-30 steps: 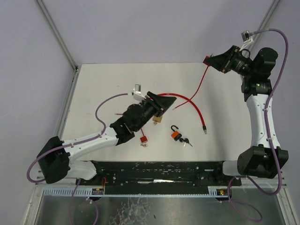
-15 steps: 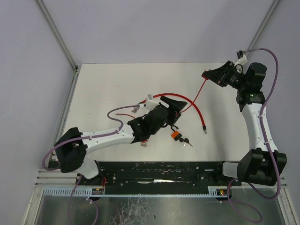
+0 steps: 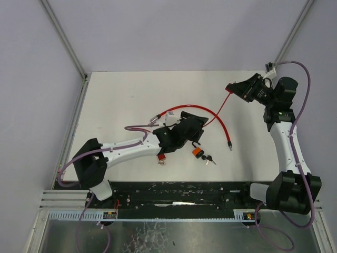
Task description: Lock with the key
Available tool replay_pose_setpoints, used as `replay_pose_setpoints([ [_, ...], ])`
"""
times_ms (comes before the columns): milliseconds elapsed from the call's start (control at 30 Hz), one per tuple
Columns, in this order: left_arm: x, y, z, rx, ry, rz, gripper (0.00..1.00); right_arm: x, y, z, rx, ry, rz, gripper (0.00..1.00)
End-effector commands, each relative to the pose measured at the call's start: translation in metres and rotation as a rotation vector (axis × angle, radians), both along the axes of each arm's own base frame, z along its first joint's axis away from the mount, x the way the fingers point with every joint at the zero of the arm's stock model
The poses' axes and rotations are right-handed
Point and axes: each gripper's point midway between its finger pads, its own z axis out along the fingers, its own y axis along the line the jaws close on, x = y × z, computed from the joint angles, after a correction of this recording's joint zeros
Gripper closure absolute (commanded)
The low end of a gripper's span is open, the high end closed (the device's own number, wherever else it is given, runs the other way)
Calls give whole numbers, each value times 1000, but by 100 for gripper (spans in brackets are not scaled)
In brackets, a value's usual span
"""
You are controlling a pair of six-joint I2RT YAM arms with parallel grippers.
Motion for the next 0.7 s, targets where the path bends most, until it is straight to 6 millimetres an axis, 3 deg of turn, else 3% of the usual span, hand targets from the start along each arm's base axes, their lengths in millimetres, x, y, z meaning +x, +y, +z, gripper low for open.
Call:
replay_pose_setpoints([
  [0,10,8,-12,27,46,63,46,-6,1,23,10,-89,-6,100],
  [200,17,13,-9,49,25,60,51,-9,2,17,6,-90,-2,100],
  [400,20,25,-17,83,13,50,76,-18,7,13,15,-95,39,100],
  [567,26,29,-2,132,-103,6,99,-25,12,11,42,-105,78,100],
  [667,29,29,15,207,-238,-59,100,-32,17,13,55,-125,119,100],
])
